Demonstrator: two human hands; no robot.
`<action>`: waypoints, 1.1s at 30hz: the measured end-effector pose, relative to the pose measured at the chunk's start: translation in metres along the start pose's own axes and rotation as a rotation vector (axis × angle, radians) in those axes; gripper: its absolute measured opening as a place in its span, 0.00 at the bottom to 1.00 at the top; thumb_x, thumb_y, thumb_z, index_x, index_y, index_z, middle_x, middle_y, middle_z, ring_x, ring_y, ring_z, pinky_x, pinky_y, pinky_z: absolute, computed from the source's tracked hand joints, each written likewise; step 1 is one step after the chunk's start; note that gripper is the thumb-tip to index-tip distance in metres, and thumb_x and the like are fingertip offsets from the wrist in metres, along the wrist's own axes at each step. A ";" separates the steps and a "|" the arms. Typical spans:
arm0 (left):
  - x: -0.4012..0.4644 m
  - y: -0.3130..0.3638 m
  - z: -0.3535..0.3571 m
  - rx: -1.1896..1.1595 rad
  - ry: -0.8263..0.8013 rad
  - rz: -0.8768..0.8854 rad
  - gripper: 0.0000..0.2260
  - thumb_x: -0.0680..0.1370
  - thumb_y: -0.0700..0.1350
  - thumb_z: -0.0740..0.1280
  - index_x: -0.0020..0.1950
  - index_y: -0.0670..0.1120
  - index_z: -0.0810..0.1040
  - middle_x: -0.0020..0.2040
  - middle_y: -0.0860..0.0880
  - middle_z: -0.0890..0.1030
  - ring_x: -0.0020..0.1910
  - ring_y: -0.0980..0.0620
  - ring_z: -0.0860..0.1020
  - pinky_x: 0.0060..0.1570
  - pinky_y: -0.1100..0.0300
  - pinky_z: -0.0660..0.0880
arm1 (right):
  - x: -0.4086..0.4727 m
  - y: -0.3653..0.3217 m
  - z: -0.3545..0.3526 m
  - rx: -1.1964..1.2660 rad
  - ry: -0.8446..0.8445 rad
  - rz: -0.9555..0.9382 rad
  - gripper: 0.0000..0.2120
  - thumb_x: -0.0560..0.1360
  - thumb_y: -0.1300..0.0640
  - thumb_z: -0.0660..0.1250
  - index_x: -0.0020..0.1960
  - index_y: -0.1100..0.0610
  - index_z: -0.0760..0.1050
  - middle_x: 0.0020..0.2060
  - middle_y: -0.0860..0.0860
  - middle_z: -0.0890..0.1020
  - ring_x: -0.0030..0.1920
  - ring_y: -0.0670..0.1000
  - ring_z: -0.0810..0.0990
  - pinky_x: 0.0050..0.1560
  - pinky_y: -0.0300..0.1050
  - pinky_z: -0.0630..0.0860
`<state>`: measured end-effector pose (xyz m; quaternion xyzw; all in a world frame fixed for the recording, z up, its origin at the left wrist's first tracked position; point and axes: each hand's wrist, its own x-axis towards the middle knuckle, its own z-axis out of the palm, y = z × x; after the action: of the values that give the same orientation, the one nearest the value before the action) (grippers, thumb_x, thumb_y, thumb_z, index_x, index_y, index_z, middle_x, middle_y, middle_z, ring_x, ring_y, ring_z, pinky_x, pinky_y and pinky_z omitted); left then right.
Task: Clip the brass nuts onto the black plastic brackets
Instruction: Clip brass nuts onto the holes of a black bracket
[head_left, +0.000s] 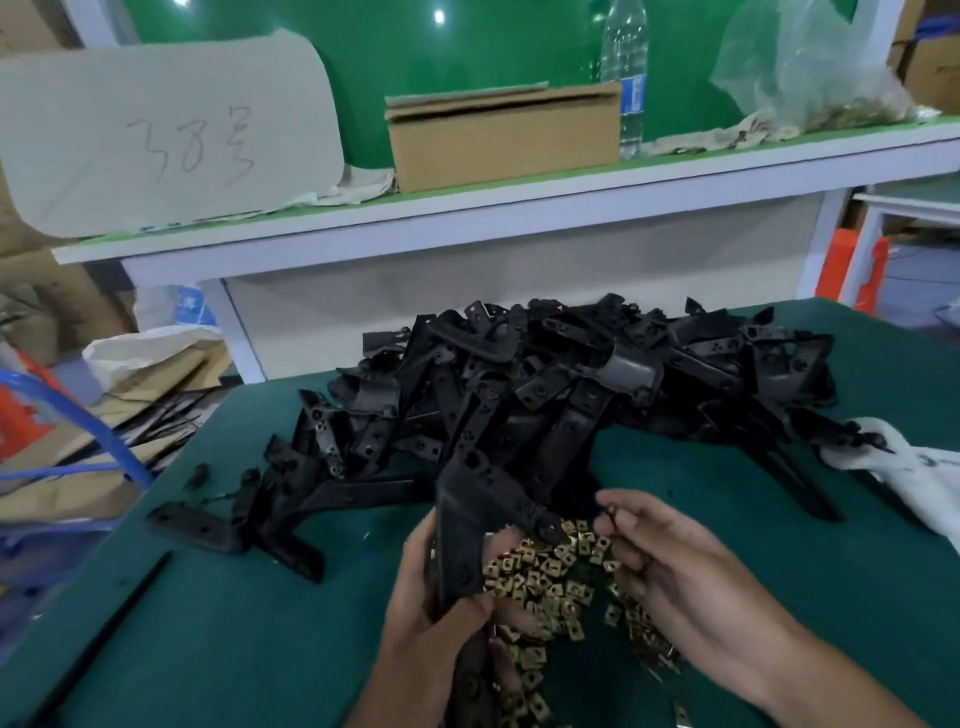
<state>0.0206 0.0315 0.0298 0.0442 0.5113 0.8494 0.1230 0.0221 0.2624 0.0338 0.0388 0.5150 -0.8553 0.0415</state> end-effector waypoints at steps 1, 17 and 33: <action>0.003 -0.003 -0.001 -0.068 -0.033 -0.054 0.32 0.73 0.24 0.68 0.68 0.56 0.75 0.61 0.37 0.83 0.40 0.33 0.84 0.29 0.47 0.80 | -0.001 0.000 0.001 -0.020 -0.010 -0.006 0.10 0.71 0.54 0.70 0.51 0.50 0.86 0.45 0.52 0.84 0.35 0.45 0.73 0.38 0.43 0.66; -0.012 -0.021 0.015 0.070 -0.276 -0.092 0.30 0.63 0.58 0.83 0.60 0.51 0.79 0.43 0.45 0.86 0.38 0.49 0.84 0.37 0.59 0.80 | -0.014 0.010 0.014 -0.089 -0.251 0.034 0.21 0.61 0.44 0.84 0.49 0.52 0.83 0.42 0.56 0.77 0.40 0.53 0.73 0.36 0.41 0.68; -0.006 -0.023 0.010 0.085 -0.212 -0.019 0.24 0.64 0.50 0.84 0.54 0.47 0.78 0.38 0.44 0.83 0.37 0.50 0.83 0.38 0.59 0.80 | -0.019 0.009 0.016 -0.148 -0.227 -0.019 0.15 0.62 0.43 0.82 0.39 0.50 0.82 0.30 0.47 0.78 0.29 0.41 0.76 0.27 0.30 0.69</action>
<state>0.0321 0.0485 0.0144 0.1343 0.5315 0.8162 0.1824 0.0412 0.2447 0.0350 -0.0665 0.5691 -0.8142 0.0941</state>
